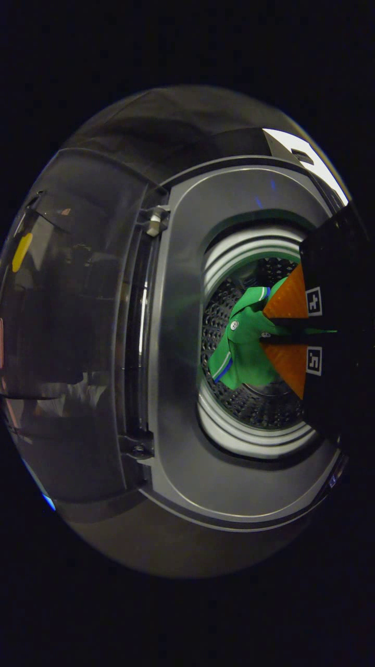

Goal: Put the clothes into the washing machine and then close the washing machine lid.

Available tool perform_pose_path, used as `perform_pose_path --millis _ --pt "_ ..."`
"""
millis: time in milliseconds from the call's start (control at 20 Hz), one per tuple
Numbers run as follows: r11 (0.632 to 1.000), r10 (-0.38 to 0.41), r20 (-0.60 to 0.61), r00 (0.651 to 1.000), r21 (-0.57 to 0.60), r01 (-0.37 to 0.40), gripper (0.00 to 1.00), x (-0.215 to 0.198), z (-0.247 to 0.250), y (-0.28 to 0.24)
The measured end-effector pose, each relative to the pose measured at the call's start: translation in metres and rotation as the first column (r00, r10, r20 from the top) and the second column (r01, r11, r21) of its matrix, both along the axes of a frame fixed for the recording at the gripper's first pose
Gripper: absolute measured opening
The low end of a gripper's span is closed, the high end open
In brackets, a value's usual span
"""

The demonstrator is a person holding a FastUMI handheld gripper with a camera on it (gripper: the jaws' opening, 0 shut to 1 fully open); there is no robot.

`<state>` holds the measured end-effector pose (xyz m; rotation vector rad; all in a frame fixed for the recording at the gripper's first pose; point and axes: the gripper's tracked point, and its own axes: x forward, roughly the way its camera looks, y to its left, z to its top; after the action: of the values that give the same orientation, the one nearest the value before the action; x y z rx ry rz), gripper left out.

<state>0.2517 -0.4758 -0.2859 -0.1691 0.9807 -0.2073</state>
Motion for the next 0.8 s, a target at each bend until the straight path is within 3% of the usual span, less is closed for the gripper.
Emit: perform_pose_path --millis 650,700,800 --pt "1.000 0.023 -0.134 0.991 0.022 -0.020 0.08 -0.012 -0.030 -0.001" --pt "1.000 0.010 -0.137 0.990 0.014 -0.008 0.11 -0.013 -0.028 -0.002" --pt "1.000 -0.009 -0.119 0.993 -0.013 0.007 0.46 -0.011 -0.025 -0.008"
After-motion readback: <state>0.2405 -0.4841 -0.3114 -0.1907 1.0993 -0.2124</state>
